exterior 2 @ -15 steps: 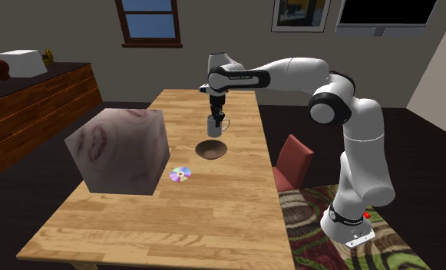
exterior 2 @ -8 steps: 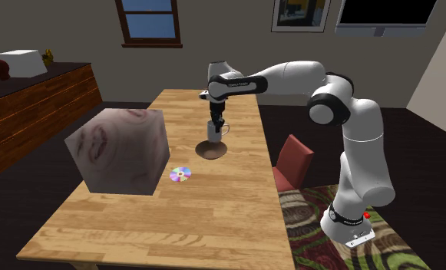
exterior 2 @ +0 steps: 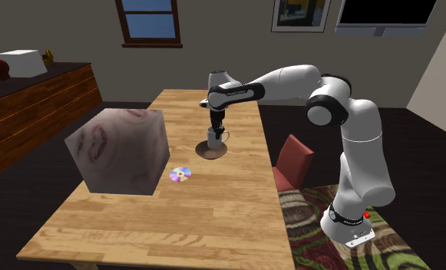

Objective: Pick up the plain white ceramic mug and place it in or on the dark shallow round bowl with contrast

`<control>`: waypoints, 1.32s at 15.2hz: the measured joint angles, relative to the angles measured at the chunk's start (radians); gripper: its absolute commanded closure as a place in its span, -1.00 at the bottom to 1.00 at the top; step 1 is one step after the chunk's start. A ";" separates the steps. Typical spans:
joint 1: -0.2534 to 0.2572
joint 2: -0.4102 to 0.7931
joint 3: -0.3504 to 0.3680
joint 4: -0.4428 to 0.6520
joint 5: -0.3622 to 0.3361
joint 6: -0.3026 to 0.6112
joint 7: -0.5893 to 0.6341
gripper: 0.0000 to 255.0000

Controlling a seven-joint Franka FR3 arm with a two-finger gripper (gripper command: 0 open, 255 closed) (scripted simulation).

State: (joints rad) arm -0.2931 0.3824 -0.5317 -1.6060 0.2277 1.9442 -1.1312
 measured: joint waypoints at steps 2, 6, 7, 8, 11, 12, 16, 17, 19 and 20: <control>0.001 0.007 0.003 -0.018 0.005 0.024 -0.002 1.00; 0.000 0.013 0.005 -0.035 0.010 0.046 -0.007 1.00; 0.000 0.014 0.005 -0.035 0.010 0.047 -0.007 1.00; 0.000 0.014 0.005 -0.035 0.010 0.048 -0.007 1.00; 0.000 0.014 0.005 -0.035 0.010 0.048 -0.007 -1.00; 0.000 0.014 0.005 -0.035 0.010 0.048 -0.007 -1.00; 0.000 0.014 0.005 -0.035 0.010 0.048 -0.007 -1.00; 0.001 0.009 0.004 -0.026 0.007 0.035 -0.004 -1.00; 0.001 -0.004 -0.001 0.013 -0.003 -0.015 0.004 -1.00; -0.003 -0.004 -0.003 0.044 -0.004 -0.045 0.005 -1.00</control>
State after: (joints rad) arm -0.2965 0.3784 -0.5343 -1.5617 0.2232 1.8992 -1.1264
